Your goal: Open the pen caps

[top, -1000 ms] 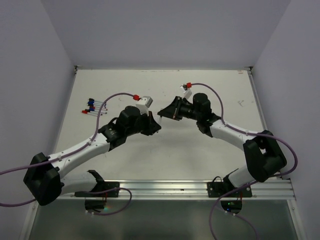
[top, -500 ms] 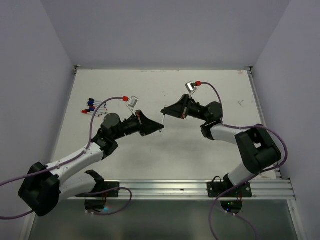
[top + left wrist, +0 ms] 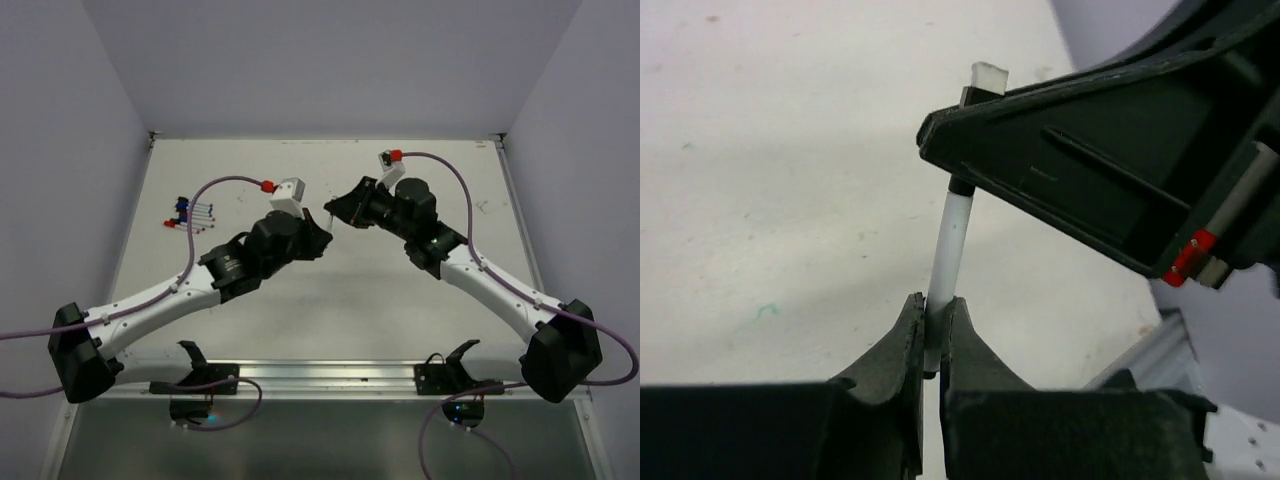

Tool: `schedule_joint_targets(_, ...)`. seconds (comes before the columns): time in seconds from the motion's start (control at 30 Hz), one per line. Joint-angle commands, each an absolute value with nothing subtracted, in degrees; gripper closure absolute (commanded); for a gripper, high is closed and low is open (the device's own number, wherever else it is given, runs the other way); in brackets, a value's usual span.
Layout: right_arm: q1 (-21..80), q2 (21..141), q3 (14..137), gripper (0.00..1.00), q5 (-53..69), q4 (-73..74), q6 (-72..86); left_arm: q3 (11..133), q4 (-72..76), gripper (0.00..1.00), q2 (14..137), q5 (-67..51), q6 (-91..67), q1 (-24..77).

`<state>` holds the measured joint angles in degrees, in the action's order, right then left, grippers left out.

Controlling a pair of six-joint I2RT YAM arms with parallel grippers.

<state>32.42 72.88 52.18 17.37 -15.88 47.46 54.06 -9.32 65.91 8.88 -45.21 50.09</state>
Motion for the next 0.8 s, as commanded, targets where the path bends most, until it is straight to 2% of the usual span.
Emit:
schedule_joint_targets(0.0,34.18,72.07,58.71,1.0,-14.72,11.06,32.35,57.47,-39.35,1.0,74.32,40.31,-53.33,58.52)
schedule_joint_targets(0.03,34.45,72.42,58.88,1.0,-16.42,11.77,32.26,58.87,-44.07,1.0,75.83,45.56,-55.61,60.54)
schedule_joint_targets(0.17,35.16,72.43,59.59,1.0,-22.41,14.76,31.99,66.87,-53.96,1.0,82.7,52.02,-63.54,68.89)
schedule_joint_targets(0.2,35.24,71.99,59.15,1.0,-22.41,14.42,31.82,67.15,-53.36,1.0,82.97,51.51,-62.33,69.52)
schedule_joint_targets(0.33,35.07,71.89,59.23,1.0,-18.82,13.35,30.07,61.01,-35.04,1.0,74.46,43.44,-49.07,70.84)
schedule_joint_targets(0.5,34.72,81.03,67.06,1.0,-14.24,21.61,26.9,63.1,-38.58,1.0,76.99,37.62,-47.81,69.26)
schedule_joint_targets(0.77,34.63,81.92,65.75,1.0,-15.47,28.29,25.49,57.31,-37.18,1.0,77.61,35.68,-55.19,68.56)
